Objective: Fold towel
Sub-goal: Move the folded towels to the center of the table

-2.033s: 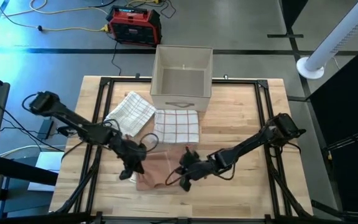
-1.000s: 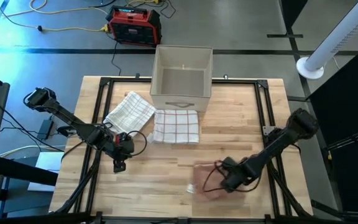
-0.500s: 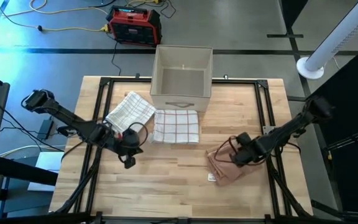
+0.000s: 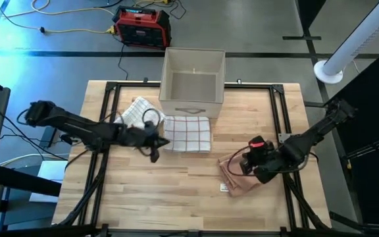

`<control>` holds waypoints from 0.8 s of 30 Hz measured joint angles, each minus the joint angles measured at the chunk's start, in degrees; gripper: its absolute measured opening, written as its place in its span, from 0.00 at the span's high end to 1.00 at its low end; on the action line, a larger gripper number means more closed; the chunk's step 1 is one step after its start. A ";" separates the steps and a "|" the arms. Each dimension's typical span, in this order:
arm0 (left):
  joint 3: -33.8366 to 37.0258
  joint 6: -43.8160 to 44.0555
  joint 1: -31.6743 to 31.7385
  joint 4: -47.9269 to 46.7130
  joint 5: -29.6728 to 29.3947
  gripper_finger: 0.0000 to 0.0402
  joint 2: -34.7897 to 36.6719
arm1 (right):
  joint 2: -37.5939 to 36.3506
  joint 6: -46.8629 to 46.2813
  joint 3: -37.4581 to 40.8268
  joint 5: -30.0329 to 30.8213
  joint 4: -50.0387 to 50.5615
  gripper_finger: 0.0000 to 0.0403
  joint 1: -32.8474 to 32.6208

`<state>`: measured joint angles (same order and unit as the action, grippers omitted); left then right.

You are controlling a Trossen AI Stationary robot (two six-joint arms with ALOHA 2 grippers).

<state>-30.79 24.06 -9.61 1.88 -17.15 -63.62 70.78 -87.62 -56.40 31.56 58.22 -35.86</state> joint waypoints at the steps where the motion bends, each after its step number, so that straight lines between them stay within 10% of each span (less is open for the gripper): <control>1: 0.00 -1.66 2.10 2.08 1.52 1.00 -1.92 | 0.26 2.40 -1.51 0.91 0.03 1.00 -0.35; 13: -6.01 -6.61 13.64 11.10 4.66 1.00 -28.97 | 1.49 7.64 -6.78 5.08 0.24 1.00 -0.46; 24: -9.33 1.25 -3.10 3.88 8.33 1.00 -33.99 | 1.49 8.04 -6.82 4.99 0.76 1.00 -0.46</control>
<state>-40.12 25.30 -12.72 5.77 -8.82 -97.60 72.27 -79.58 -63.22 36.56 58.98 -36.32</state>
